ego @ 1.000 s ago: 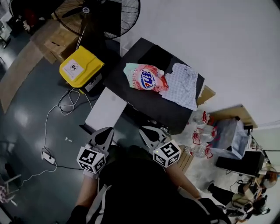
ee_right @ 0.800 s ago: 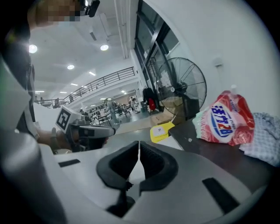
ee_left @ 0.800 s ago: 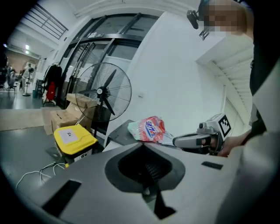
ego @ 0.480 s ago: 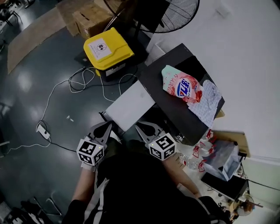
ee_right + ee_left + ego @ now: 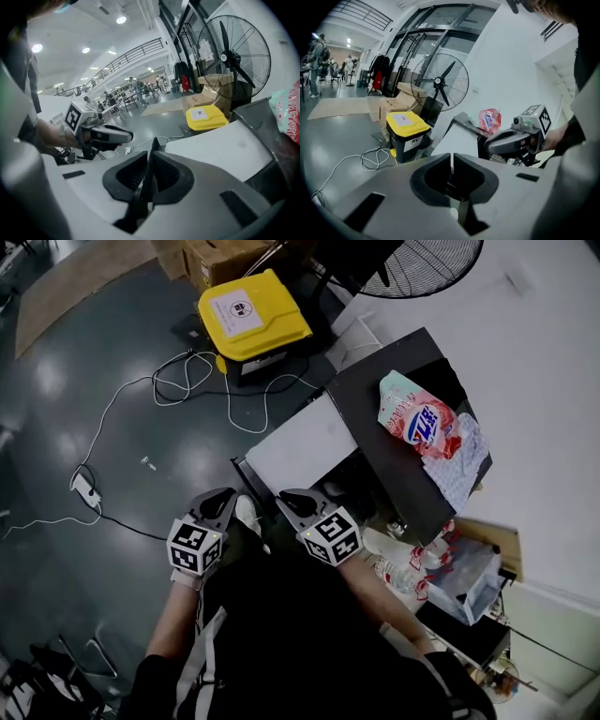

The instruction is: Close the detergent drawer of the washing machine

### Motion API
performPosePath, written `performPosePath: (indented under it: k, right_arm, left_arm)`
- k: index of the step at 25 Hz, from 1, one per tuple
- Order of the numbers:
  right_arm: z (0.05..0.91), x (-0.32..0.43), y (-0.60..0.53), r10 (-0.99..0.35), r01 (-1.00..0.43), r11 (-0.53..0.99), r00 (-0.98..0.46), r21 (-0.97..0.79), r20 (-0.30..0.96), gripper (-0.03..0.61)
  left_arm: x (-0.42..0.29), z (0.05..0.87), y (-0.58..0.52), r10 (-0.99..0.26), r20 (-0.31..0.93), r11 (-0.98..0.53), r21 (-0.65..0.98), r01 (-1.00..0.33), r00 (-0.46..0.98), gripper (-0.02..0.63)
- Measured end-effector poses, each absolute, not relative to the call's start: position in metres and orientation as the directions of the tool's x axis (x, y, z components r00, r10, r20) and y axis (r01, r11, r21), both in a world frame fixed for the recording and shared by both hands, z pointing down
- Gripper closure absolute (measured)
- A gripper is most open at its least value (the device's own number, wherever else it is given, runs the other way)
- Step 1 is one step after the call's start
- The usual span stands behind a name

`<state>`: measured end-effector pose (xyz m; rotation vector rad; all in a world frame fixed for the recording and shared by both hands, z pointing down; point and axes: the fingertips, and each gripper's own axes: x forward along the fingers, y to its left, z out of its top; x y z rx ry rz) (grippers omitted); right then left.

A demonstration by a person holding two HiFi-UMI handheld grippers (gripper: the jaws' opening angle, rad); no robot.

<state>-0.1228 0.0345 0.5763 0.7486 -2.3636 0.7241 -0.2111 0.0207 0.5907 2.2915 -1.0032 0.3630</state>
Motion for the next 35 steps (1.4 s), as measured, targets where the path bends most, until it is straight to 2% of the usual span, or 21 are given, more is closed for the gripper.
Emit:
performPosePath:
  k: [6, 13, 24, 28, 35]
  right_arm:
    - [0.612, -0.138, 0.055, -0.25, -0.607, 0.713, -0.687, -0.35, 0.683, 0.518]
    - [0.647, -0.141, 0.075, -0.163, -0.591, 0.725, -0.647, -0.354, 0.745, 0.477]
    - [0.677, -0.148, 0.086, -0.118, -0.597, 0.726, -0.597, -0.341, 0.794, 0.477]
    - [0.682, -0.146, 0.086, -0.152, -0.615, 0.728, -0.576, -0.303, 0.803, 0.506]
    - [0.679, -0.144, 0.084, -0.189, -0.642, 0.705, -0.58, -0.302, 0.792, 0.515]
  left_arm:
    - [-0.206, 0.63, 0.032, -0.504, 0.531, -0.517, 0.447, -0.73, 0.682, 0.601]
    - [-0.196, 0.658, 0.035, -0.47, 0.547, -0.502, 0.48, -0.72, 0.692, 0.601]
    - [-0.176, 0.686, 0.039, -0.376, 0.589, -0.568, 0.463, -0.68, 0.715, 0.601]
    - [-0.169, 0.688, 0.042, -0.355, 0.586, -0.578, 0.475, -0.664, 0.728, 0.601]
    - [-0.163, 0.687, 0.042, -0.351, 0.587, -0.57, 0.484, -0.664, 0.73, 0.603]
